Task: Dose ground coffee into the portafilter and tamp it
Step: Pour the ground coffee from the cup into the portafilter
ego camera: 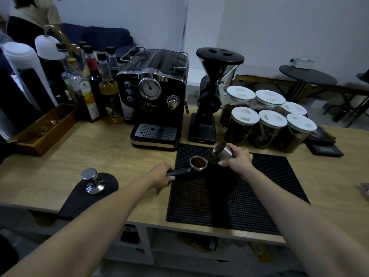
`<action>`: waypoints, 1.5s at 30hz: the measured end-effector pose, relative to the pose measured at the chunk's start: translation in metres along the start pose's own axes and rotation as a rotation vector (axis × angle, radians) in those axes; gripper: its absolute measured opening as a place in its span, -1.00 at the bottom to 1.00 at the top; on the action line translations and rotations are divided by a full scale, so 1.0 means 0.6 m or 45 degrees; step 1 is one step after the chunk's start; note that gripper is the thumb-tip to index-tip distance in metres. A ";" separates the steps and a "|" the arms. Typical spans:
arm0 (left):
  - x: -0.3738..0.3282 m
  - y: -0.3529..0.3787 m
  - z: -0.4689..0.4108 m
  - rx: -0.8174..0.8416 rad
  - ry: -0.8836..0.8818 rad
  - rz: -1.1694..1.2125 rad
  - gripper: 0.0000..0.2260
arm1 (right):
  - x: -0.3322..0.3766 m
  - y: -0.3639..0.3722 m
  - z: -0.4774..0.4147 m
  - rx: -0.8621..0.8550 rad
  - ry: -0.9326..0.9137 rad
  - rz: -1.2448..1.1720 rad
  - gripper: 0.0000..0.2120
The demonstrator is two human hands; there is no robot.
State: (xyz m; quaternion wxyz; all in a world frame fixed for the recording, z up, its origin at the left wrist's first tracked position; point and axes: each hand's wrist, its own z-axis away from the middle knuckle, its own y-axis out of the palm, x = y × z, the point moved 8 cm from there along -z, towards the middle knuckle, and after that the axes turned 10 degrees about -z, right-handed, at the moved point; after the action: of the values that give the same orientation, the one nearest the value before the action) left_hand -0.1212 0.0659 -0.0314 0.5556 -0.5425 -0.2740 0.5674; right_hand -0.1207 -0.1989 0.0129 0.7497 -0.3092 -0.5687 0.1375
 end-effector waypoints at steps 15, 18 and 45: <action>-0.027 0.016 -0.010 0.097 0.032 -0.058 -0.68 | 0.073 0.027 0.030 0.055 -0.509 0.876 -0.33; -0.028 0.016 -0.009 0.117 0.045 -0.070 -0.66 | 0.092 0.048 0.042 0.084 -0.700 1.098 -0.36; -0.028 0.012 -0.009 0.166 0.075 -0.088 -0.66 | 0.119 0.080 0.058 0.127 -0.900 1.346 -0.33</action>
State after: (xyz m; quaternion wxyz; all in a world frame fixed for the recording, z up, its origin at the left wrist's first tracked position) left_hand -0.1221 0.0473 -0.0339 0.6168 -0.5119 -0.2386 0.5482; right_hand -0.1235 -0.1111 0.0436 0.3613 -0.4487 -0.5452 0.6090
